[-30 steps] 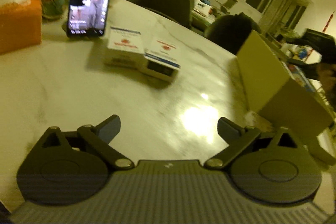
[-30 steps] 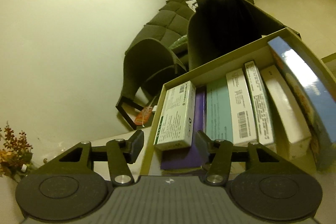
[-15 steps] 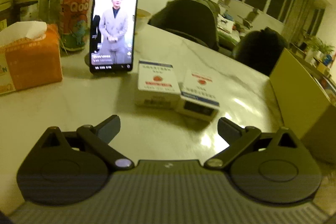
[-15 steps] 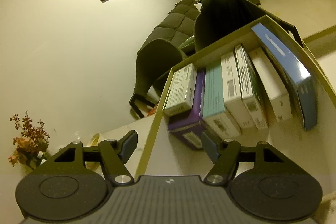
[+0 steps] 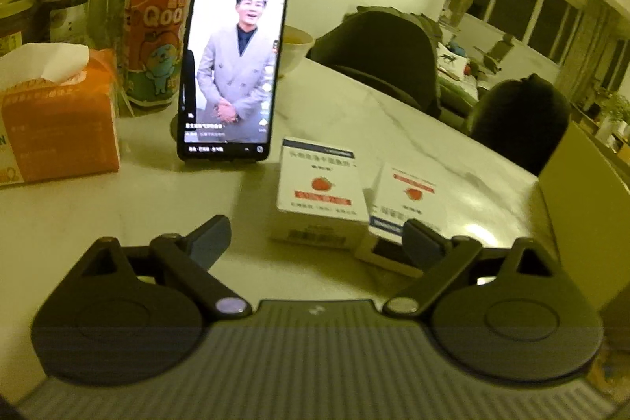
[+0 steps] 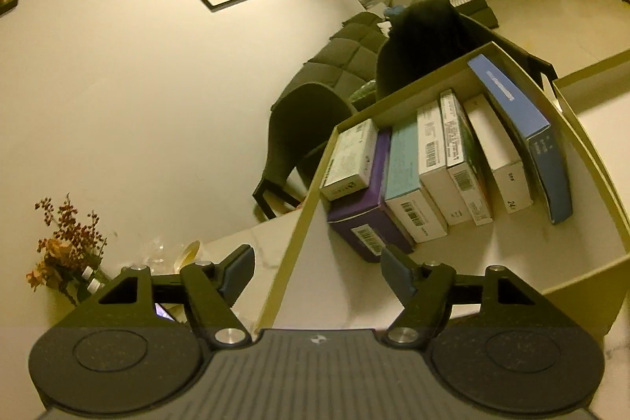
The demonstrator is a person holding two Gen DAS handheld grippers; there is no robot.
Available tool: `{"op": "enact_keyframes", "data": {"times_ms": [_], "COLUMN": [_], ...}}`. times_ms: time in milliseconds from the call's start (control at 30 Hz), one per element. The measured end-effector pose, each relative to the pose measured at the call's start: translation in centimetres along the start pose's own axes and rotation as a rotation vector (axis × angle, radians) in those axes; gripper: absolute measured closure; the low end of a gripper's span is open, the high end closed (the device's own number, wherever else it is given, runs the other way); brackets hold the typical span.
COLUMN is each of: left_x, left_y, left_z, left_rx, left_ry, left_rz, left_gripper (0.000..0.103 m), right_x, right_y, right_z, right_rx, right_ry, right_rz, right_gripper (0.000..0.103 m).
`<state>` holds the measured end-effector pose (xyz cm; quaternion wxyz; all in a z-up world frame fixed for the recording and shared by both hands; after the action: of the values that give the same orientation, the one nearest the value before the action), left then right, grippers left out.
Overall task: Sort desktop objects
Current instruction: 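Raise the right gripper out of the tall box while the left tool reaches the strawberry-label box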
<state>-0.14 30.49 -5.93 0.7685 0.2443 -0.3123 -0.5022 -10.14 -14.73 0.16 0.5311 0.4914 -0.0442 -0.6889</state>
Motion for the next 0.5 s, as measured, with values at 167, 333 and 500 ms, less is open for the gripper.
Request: {"op": "enact_keyframes", "data": {"times_ms": [167, 333, 500], "left_x": [0.0, 0.2, 1.0], "left_y": [0.3, 0.5, 0.9], "left_z": [-1.2, -1.7, -2.2], "left_rx": [-0.004, 0.003, 0.000], "left_ry": [0.022, 0.028, 0.023], "left_rz": [0.013, 0.022, 0.006], "left_gripper": [0.020, 0.020, 0.021], "right_x": [-1.1, -2.0, -2.2], "right_y": [-1.0, -2.0, -2.6], "right_z": [0.7, 1.3, 1.5], "right_rx": [0.001, 0.006, -0.003], "right_ry": [0.030, 0.051, 0.066], "right_rz": [0.027, 0.051, 0.039], "right_gripper": [0.027, 0.025, 0.025]}}
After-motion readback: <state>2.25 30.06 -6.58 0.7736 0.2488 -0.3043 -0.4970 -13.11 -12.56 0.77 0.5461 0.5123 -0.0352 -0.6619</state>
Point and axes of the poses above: each gripper's, at about its wrist camera, not at the fingertips, and z roughly against the way its jaws point, x to its right, y to its top, the point moved 5 cm from there along -z, roughly the way its jaws point, and after that the axes turned 10 degrees about -x, right-handed, at the moved point
